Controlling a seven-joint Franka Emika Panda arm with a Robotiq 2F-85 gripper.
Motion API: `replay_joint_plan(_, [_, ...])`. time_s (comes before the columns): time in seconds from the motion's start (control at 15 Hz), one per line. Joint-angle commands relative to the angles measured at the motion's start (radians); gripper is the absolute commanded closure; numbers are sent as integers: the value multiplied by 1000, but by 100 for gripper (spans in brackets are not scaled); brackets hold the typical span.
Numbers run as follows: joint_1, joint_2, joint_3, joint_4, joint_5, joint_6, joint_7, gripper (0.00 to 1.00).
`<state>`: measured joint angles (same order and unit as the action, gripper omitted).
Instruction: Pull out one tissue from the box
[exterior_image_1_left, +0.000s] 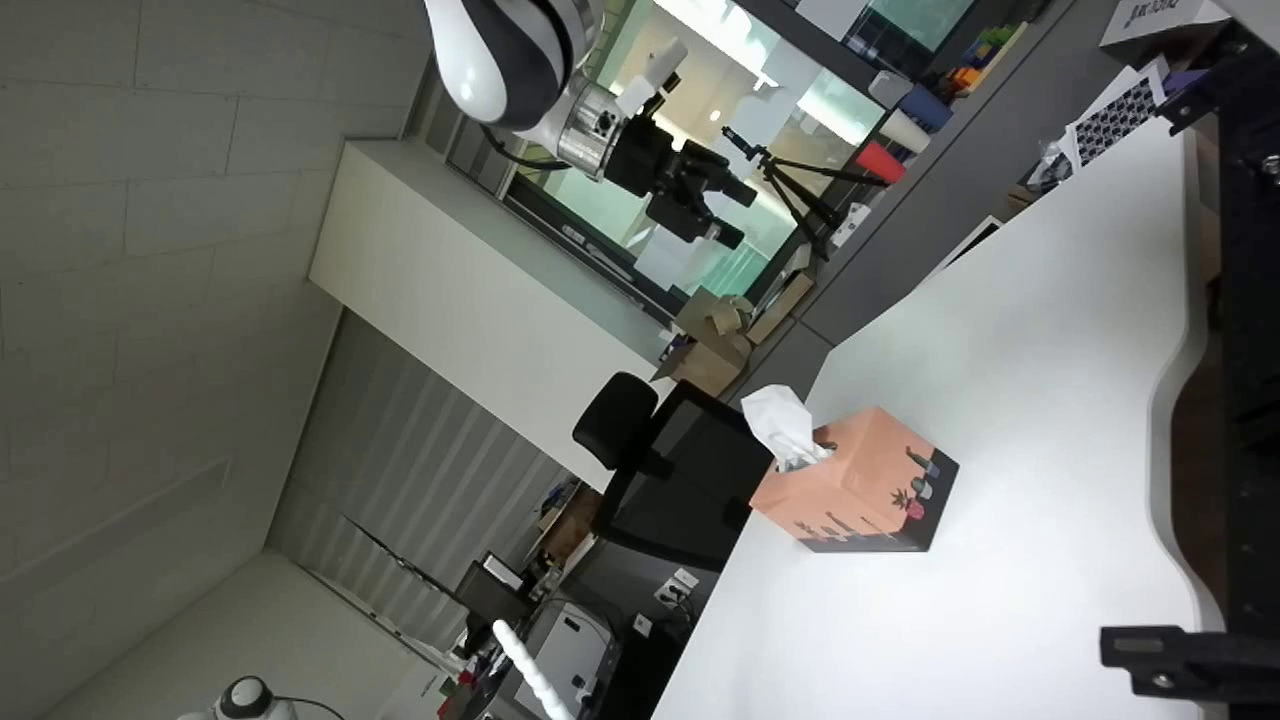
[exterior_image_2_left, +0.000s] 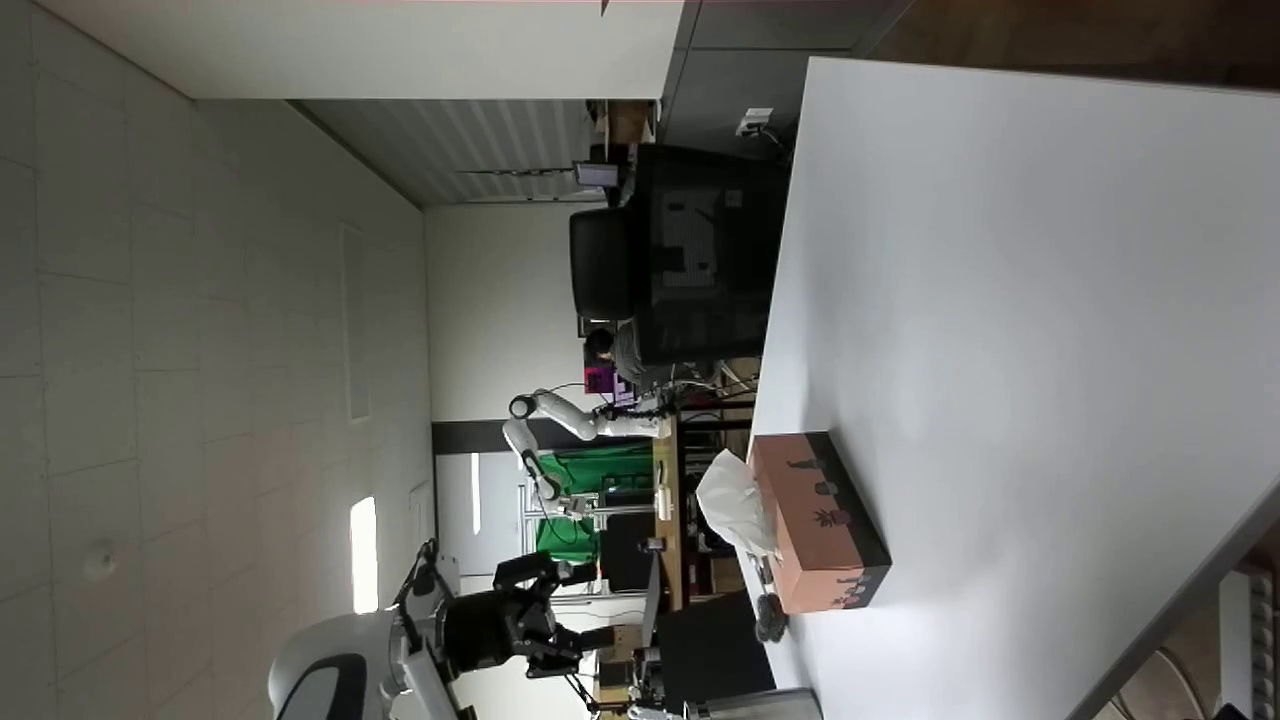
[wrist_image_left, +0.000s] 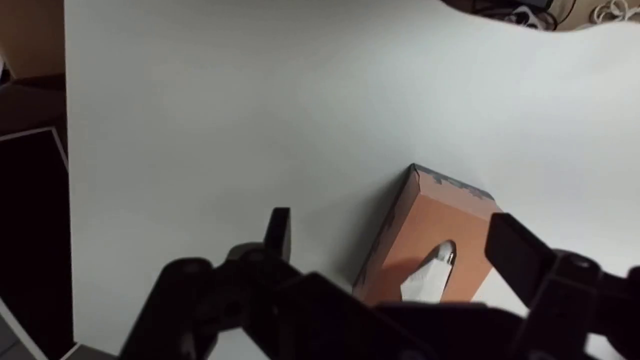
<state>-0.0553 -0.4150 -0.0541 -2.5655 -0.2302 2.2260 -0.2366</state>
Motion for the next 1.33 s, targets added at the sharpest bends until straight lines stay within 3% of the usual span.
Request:
replay_joint_plan(0.0, [12,84,-27,57,46,145,9,0])
replay_joint_plan(0.27, [33,211,-40,126,162,324,0,0])
replay_joint_plan(0.6, [81,394,-31,247,462,432,-31,0])
replay_joint_plan(0.67, [56,312,-18,168,382,427,-18,0])
replay_joint_plan(0.87, [61,388,-7,221,442,439,-22,0])
replay_joint_plan(1.27, [60,396,-7,232,443,441,-21,0])
